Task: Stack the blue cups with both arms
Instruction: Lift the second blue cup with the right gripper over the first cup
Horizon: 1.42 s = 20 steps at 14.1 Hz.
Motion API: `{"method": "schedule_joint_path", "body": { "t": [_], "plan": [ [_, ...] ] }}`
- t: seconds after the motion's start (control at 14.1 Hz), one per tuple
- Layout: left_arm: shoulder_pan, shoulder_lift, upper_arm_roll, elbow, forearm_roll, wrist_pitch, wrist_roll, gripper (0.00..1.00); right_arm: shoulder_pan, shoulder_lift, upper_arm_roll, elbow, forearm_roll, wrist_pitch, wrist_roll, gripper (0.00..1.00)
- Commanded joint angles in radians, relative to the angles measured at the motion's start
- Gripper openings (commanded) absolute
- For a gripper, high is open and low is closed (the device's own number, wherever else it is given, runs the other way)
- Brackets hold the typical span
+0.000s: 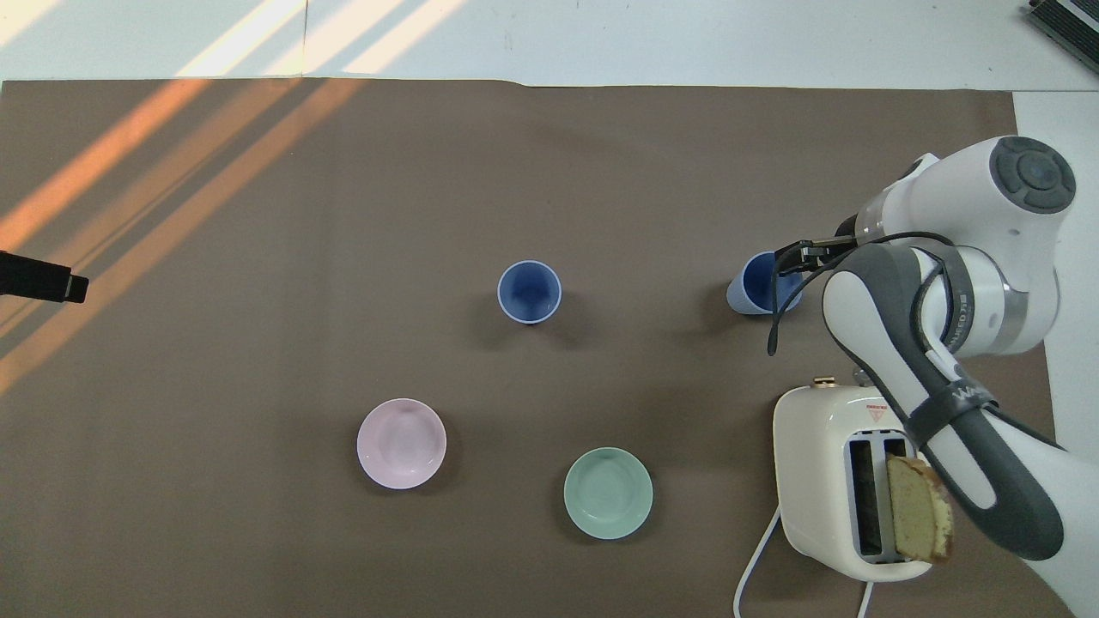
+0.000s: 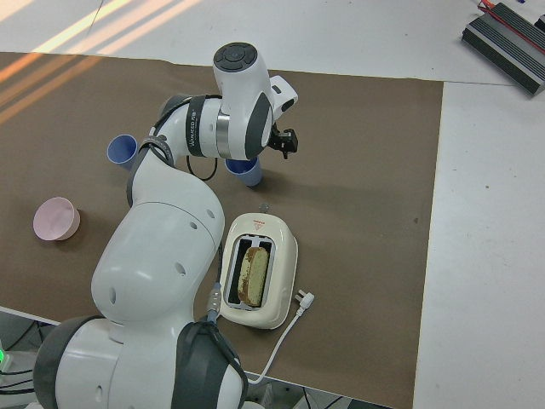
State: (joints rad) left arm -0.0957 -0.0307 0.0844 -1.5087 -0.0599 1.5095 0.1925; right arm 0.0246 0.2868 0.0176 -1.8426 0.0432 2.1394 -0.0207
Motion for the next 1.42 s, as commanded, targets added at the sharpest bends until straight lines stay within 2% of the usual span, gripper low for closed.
{"method": "schedule_joint_path", "body": {
  "t": [0.0, 0.07, 0.14, 0.21, 0.28, 0.5, 0.71, 0.92, 1.06, 1.35],
  "plan": [
    [-0.006, -0.023, -0.003, -0.022, 0.008, -0.017, -0.037, 1.00, -0.002, -0.003, 0.004, -0.018, -0.003, 0.025, 0.013, 1.00],
    [-0.007, -0.023, -0.003, -0.024, 0.008, -0.018, -0.042, 1.00, 0.000, -0.003, 0.005, -0.018, -0.003, 0.025, 0.013, 0.78],
    [-0.007, -0.026, -0.003, -0.027, 0.008, -0.018, -0.042, 1.00, 0.003, -0.003, 0.005, -0.018, -0.003, 0.025, 0.016, 0.34],
    [-0.007, -0.026, -0.003, -0.027, 0.008, -0.018, -0.041, 1.00, 0.005, -0.003, 0.005, -0.018, -0.003, 0.025, 0.010, 0.13],
    [-0.007, -0.025, -0.003, -0.024, 0.008, -0.015, -0.041, 1.00, 0.005, -0.003, 0.005, -0.018, -0.003, 0.022, 0.010, 0.00],
    [0.004, -0.023, -0.003, -0.021, 0.006, -0.006, -0.039, 1.00, 0.006, -0.003, 0.015, -0.012, -0.003, 0.013, 0.013, 0.00],
    [0.007, -0.023, 0.000, -0.019, 0.006, 0.001, -0.038, 1.00, 0.052, -0.008, 0.019, 0.014, -0.002, -0.007, 0.053, 0.00],
    [0.007, -0.023, 0.001, -0.021, 0.009, -0.003, -0.039, 1.00, 0.077, -0.021, 0.030, 0.144, 0.000, -0.180, 0.135, 0.00],
    [0.005, -0.023, 0.000, -0.021, 0.009, -0.003, -0.039, 1.00, 0.081, -0.023, 0.068, 0.242, 0.000, -0.281, 0.218, 0.00],
    [0.005, -0.023, 0.000, -0.022, 0.011, -0.005, -0.039, 1.00, 0.098, -0.021, 0.172, 0.344, -0.009, -0.337, 0.433, 0.00]
  ]
}}
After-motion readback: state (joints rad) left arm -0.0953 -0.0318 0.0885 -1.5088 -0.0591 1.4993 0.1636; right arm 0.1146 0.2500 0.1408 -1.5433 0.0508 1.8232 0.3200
